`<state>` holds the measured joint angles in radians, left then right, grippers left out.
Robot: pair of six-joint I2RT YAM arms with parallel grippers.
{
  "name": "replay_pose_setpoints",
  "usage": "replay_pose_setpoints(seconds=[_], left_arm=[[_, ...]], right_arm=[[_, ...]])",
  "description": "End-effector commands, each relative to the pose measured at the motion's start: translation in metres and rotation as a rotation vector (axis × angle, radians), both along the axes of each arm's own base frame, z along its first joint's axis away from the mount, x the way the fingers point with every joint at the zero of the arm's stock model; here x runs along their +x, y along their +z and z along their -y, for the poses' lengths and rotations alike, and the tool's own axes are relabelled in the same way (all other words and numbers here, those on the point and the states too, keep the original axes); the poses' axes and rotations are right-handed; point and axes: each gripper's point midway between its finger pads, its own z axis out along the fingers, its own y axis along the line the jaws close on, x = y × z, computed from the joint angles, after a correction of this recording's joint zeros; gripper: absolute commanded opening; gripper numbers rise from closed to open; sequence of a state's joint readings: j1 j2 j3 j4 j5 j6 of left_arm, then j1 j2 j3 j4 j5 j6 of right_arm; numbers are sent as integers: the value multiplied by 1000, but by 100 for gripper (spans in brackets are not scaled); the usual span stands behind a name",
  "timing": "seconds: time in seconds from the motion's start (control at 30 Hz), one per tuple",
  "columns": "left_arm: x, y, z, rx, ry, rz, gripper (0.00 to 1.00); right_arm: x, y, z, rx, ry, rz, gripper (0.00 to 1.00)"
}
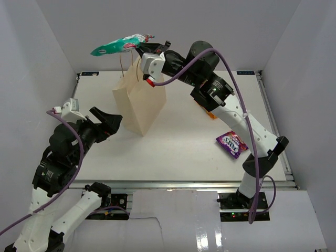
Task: Place the snacks into the paper bag
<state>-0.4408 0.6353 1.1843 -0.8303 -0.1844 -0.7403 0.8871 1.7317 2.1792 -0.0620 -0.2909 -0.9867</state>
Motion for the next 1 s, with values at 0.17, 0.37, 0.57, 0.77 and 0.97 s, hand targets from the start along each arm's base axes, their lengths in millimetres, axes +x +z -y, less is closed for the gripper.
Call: replay_pose_setpoints(seconds=[0.17,0.37,0.57,0.77,0.97], left_arm=[[-3,-7,-2,8,3,6,98],[2,-11,-4,32,17,-4,98],[2,-12,-5,43,16,2,98],[-1,-16,-6,37,16,0,98],[-1,-21,-4,34,7,-6,98]], right_arm=[[2,31,4,15,-104,272,8],[23,0,-3,-65,-136,267,8],[46,-31,-3,-174,-151,262,8],[61,-59,-3,-258,-158,216,8],[67,-81,-10,-317,-142,191,8]])
